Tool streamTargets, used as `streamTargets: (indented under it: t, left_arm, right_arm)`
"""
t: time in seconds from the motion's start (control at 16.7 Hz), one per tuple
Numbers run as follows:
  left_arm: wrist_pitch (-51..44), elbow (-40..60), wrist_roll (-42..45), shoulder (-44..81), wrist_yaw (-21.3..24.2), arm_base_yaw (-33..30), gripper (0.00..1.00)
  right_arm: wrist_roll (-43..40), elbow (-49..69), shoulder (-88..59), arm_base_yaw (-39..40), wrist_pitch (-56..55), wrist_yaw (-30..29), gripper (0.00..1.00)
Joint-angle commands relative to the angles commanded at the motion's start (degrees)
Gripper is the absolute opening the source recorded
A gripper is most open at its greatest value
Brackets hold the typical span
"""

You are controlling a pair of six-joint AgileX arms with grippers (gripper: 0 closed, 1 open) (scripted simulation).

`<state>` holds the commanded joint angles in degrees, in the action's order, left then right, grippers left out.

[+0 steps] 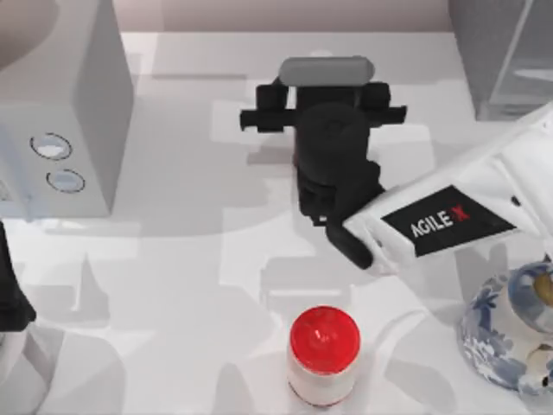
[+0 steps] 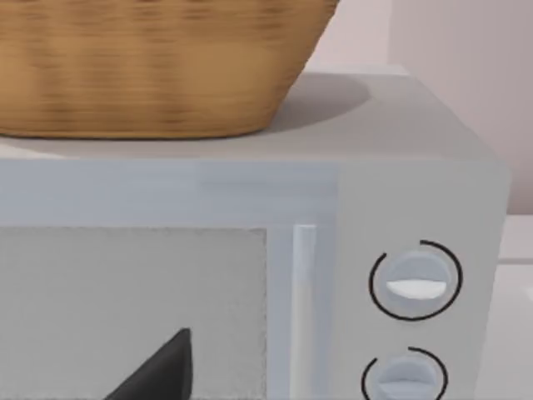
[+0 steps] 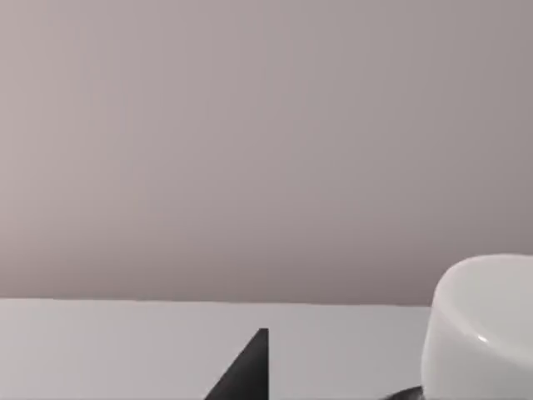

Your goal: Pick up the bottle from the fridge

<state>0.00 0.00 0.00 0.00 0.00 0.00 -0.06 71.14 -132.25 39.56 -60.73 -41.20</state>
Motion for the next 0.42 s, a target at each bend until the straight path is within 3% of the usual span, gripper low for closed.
streamTargets:
  t: [0.12,0.42]
  left_arm:
    - [0.0,0.0,0.0,0.0,0.0,0.0,1.0]
    - [0.0,0.0,0.0,0.0,0.0,0.0,1.0]
  right_arm:
    - [0.0,0.0,0.0,0.0,0.0,0.0,1.0]
    - [0.0,0.0,0.0,0.0,0.0,0.0,1.0]
